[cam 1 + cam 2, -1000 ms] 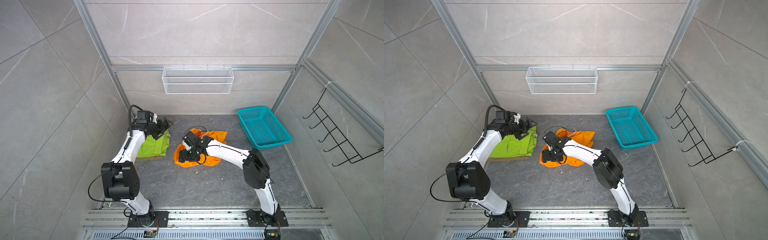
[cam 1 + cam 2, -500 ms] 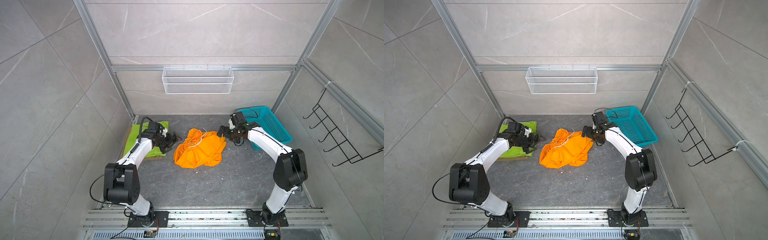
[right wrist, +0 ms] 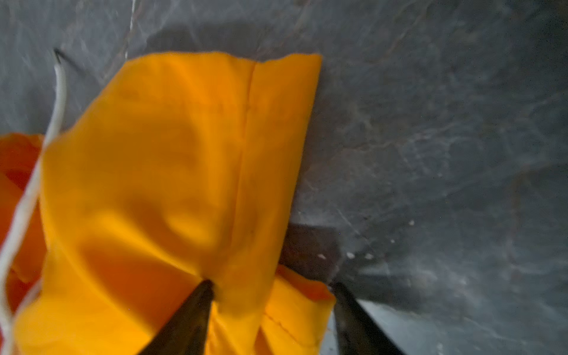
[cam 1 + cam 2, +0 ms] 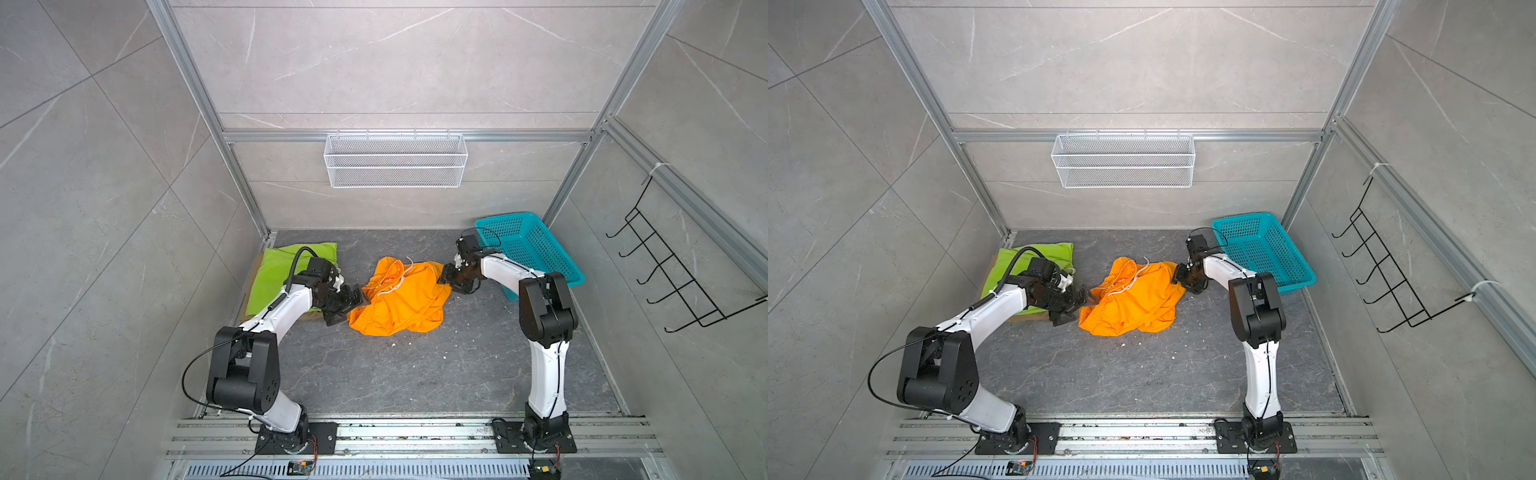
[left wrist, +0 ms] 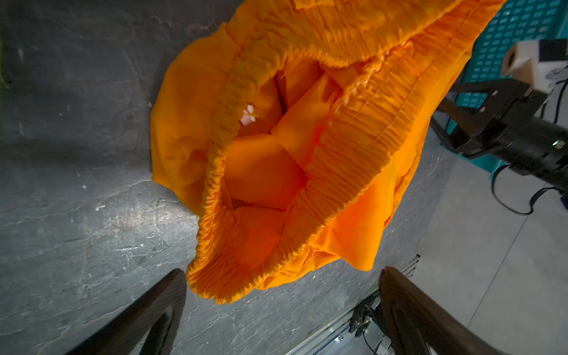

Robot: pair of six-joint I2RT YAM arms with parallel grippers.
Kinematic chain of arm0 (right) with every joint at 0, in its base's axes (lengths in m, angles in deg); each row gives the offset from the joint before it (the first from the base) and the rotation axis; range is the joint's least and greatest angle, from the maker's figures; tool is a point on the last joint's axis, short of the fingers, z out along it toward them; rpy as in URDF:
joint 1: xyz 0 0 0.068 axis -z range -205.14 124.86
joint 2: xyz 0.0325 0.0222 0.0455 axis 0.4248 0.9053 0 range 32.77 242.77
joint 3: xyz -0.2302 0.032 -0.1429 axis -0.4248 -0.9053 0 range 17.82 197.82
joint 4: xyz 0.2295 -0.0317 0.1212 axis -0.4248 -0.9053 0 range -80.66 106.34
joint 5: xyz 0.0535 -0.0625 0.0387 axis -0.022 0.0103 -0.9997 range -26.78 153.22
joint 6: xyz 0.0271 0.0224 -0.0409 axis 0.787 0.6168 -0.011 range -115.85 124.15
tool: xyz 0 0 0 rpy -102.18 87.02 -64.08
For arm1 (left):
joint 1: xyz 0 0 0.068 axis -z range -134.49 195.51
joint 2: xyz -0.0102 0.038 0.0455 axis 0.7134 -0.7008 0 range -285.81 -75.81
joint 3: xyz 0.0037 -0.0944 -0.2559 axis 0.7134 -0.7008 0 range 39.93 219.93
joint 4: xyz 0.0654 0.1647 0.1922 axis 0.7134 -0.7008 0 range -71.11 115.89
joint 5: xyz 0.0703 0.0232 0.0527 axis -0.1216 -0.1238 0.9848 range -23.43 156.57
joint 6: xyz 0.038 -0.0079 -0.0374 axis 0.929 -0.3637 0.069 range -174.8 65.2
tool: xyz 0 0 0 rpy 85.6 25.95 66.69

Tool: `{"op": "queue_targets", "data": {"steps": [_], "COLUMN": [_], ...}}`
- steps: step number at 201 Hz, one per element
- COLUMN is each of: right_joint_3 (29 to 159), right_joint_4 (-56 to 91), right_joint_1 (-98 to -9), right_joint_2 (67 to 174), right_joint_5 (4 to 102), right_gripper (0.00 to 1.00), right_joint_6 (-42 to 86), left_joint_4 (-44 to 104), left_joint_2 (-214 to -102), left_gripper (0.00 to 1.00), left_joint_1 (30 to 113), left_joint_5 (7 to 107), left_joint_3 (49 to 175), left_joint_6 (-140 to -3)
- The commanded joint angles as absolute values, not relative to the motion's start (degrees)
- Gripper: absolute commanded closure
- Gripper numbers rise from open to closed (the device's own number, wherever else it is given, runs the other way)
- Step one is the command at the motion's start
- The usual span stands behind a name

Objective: Fold and stack the shorts
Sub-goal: 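Grasp the orange waistband with the left gripper while the right gripper grasps a leg hem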

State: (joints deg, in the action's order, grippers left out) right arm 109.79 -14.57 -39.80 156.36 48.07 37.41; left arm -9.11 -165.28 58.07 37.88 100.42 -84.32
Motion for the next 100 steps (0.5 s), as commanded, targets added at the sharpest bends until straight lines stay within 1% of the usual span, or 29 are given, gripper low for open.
{"op": "queue_targets", "data": {"steps": [1, 11, 23, 44, 63, 72, 83, 100], "right_joint_3": [112.4, 112.7, 112.9, 112.9, 112.6, 112.5, 112.3, 112.5], "right_joint_4": [-13.5, -13.7, -14.0, -14.4, -14.4, -14.4, -14.5, -14.8], "right_joint_1": [-40.0, -40.1, -40.0, -39.9, -39.8, -39.6, -39.5, -39.3], "right_joint_2": [157.8, 157.9, 157.7, 156.9, 155.9, 155.4, 154.7, 153.9], "right_joint_5": [47.7, 48.0, 48.3, 48.4, 48.7, 48.7, 48.6, 48.6], "right_gripper": [0.58, 0.67, 0.75, 0.82, 0.9, 0.92, 0.96, 0.99], "right_joint_6": [37.8, 37.7, 37.6, 37.3, 37.2, 37.1, 37.1, 37.0], "left_joint_4": [-10.6, -10.0, -9.8, -8.8, -8.3, -7.9, -6.9, -5.1], "left_joint_2": [-165.7, -166.8, -168.1, -169.6, -170.7, -171.5, -172.3, -173.4], "left_gripper": [0.04, 0.08, 0.15, 0.32, 0.44, 0.52, 0.57, 0.76], "left_joint_1": [60.3, 61.3, 62.4, 62.8, 62.8, 62.8, 62.8, 62.8], "left_joint_5": [40.5, 41.0, 42.0, 43.2, 44.7, 44.9, 44.6, 42.7], "left_joint_3": [100.1, 100.0, 100.1, 100.2, 100.6, 101.0, 101.4, 102.3], "left_joint_6": [-81.2, -81.0, -80.9, -80.9, -80.6, -80.3, -80.2, -80.9]}}
